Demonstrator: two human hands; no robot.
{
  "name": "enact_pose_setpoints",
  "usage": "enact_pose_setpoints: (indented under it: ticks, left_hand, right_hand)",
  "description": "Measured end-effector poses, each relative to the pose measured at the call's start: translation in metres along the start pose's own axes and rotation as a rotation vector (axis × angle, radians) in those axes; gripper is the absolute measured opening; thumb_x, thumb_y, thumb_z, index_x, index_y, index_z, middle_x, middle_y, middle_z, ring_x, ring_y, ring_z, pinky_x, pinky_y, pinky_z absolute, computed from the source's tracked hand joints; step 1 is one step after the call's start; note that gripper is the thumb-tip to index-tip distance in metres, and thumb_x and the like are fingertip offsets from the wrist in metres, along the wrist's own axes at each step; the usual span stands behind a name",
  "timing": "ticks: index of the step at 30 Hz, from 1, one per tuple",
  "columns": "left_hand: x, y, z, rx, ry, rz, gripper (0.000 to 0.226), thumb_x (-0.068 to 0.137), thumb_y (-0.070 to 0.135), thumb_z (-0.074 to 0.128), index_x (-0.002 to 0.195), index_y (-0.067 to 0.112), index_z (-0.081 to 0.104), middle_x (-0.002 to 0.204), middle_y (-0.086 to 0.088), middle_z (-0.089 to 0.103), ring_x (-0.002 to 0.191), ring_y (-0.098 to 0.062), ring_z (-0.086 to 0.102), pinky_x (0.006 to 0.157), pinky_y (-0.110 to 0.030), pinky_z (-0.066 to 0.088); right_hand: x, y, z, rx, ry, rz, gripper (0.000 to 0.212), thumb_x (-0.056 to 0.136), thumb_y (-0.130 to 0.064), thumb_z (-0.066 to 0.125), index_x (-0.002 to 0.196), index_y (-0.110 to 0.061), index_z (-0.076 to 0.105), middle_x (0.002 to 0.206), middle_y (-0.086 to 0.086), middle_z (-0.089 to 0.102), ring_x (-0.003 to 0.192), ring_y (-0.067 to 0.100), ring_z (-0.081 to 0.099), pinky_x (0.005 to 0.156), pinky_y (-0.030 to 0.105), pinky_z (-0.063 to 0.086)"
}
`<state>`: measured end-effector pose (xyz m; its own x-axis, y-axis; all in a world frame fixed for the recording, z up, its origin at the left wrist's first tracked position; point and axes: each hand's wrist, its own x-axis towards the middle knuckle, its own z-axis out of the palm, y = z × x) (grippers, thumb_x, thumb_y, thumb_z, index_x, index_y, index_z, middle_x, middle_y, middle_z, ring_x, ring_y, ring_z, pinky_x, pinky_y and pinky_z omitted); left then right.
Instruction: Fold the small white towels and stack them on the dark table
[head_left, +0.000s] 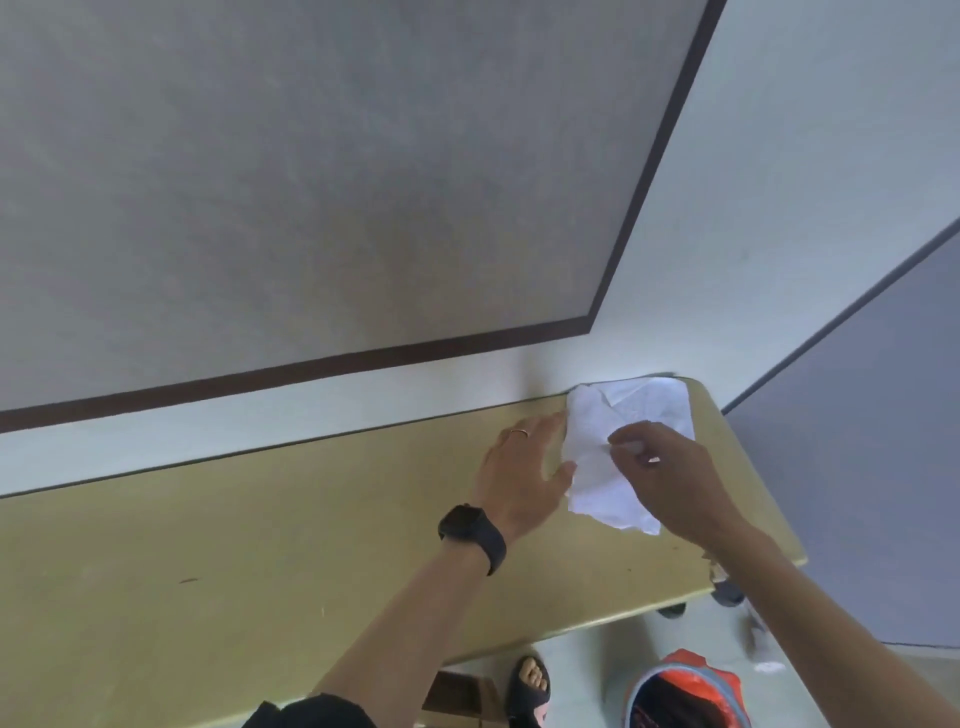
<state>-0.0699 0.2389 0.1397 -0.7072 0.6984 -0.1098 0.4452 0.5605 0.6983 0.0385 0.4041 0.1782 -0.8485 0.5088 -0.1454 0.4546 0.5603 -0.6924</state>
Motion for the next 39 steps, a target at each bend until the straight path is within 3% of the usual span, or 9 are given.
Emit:
enact_pose_setpoints:
  ticks: [4, 7, 10, 13, 17, 23, 27, 32, 39]
  left_hand:
    - [-0.008, 0.025, -0.022, 0.103, 0.055, 0.160, 0.036, 0.093, 0.052, 0.049, 0.121, 0.036, 0.064, 0.118, 0.011, 0.067, 0.112, -0.013, 0.056, 0.093, -0.032, 0.047]
    - [-0.031, 0.010, -0.029, 0.153, 0.097, 0.141, 0.034, 0.098, 0.048, 0.041, 0.111, 0.033, 0.068, 0.092, 0.008, 0.072, 0.083, -0.014, 0.061, 0.075, -0.032, 0.049]
    - [-0.063, -0.024, -0.039, 0.270, 0.105, 0.140, 0.033, 0.103, 0.039, 0.041, 0.118, 0.025, 0.067, 0.091, 0.001, 0.072, 0.085, -0.021, 0.061, 0.075, -0.030, 0.041]
    - [-0.102, -0.071, -0.057, 0.366, 0.082, 0.058, 0.034, 0.105, 0.034, 0.038, 0.120, 0.023, 0.067, 0.096, -0.001, 0.072, 0.088, -0.023, 0.059, 0.073, -0.026, 0.030]
    - [-0.138, -0.126, -0.085, 0.452, 0.034, -0.063, 0.030, 0.104, 0.025, 0.040, 0.121, 0.019, 0.064, 0.112, -0.001, 0.067, 0.103, -0.023, 0.060, 0.096, -0.034, 0.039]
    - [-0.123, -0.167, -0.140, 0.536, 0.092, -0.160, 0.033, 0.106, 0.027, 0.031, 0.127, 0.025, 0.057, 0.121, 0.005, 0.060, 0.113, -0.017, 0.054, 0.100, -0.031, 0.036]
    - [-0.106, -0.178, -0.171, 0.633, 0.195, -0.133, 0.029, 0.105, 0.022, 0.037, 0.123, 0.024, 0.060, 0.111, 0.004, 0.066, 0.103, -0.020, 0.060, 0.093, -0.033, 0.039]
    - [-0.094, -0.183, -0.196, 0.711, 0.368, -0.041, 0.026, 0.079, 0.007, 0.076, 0.098, 0.024, 0.072, 0.083, 0.005, 0.067, 0.068, -0.020, 0.062, 0.069, -0.032, 0.050]
    - [-0.130, -0.209, -0.146, 0.686, 0.340, -0.007, 0.023, 0.077, 0.012, 0.080, 0.095, 0.025, 0.074, 0.085, 0.007, 0.070, 0.073, -0.018, 0.065, 0.072, -0.033, 0.053]
  right_hand:
    - [-0.023, -0.039, -0.007, 0.051, -0.049, -0.120, 0.011, 0.093, -0.019, 0.065, 0.098, -0.028, 0.070, 0.092, -0.016, 0.069, 0.089, -0.005, 0.062, 0.074, 0.006, 0.046]
    - [-0.034, -0.054, -0.001, 0.082, -0.029, -0.172, 0.015, 0.093, -0.016, 0.065, 0.099, -0.028, 0.070, 0.092, -0.016, 0.069, 0.091, -0.003, 0.061, 0.077, 0.007, 0.047]
    - [-0.041, -0.058, 0.012, 0.062, -0.026, -0.221, 0.025, 0.094, -0.017, 0.064, 0.114, -0.031, 0.069, 0.097, -0.016, 0.066, 0.094, -0.006, 0.059, 0.079, 0.004, 0.045]
    - [-0.044, -0.056, 0.034, 0.009, -0.068, -0.279, 0.021, 0.095, -0.020, 0.064, 0.111, -0.030, 0.072, 0.098, -0.019, 0.064, 0.091, -0.002, 0.061, 0.081, 0.013, 0.050]
    - [-0.035, -0.057, 0.070, -0.114, -0.093, -0.379, 0.016, 0.096, -0.021, 0.063, 0.107, -0.023, 0.074, 0.098, -0.014, 0.064, 0.086, 0.004, 0.063, 0.081, 0.026, 0.054]
    - [0.003, -0.081, 0.110, -0.214, -0.041, -0.451, 0.018, 0.098, -0.018, 0.058, 0.109, -0.015, 0.073, 0.104, 0.000, 0.071, 0.095, 0.021, 0.066, 0.082, 0.033, 0.052]
    - [0.029, -0.098, 0.114, -0.281, 0.042, -0.487, 0.020, 0.100, -0.017, 0.056, 0.110, -0.013, 0.072, 0.105, 0.002, 0.071, 0.096, 0.023, 0.065, 0.080, 0.033, 0.050]
    - [0.053, -0.099, 0.117, -0.327, 0.163, -0.527, 0.014, 0.095, -0.011, 0.063, 0.105, -0.015, 0.073, 0.098, 0.000, 0.071, 0.086, 0.025, 0.066, 0.067, 0.036, 0.054]
    - [0.019, -0.047, 0.157, -0.342, 0.105, -0.516, 0.011, 0.088, -0.012, 0.072, 0.097, -0.017, 0.074, 0.095, -0.005, 0.069, 0.080, 0.022, 0.064, 0.055, 0.034, 0.054]
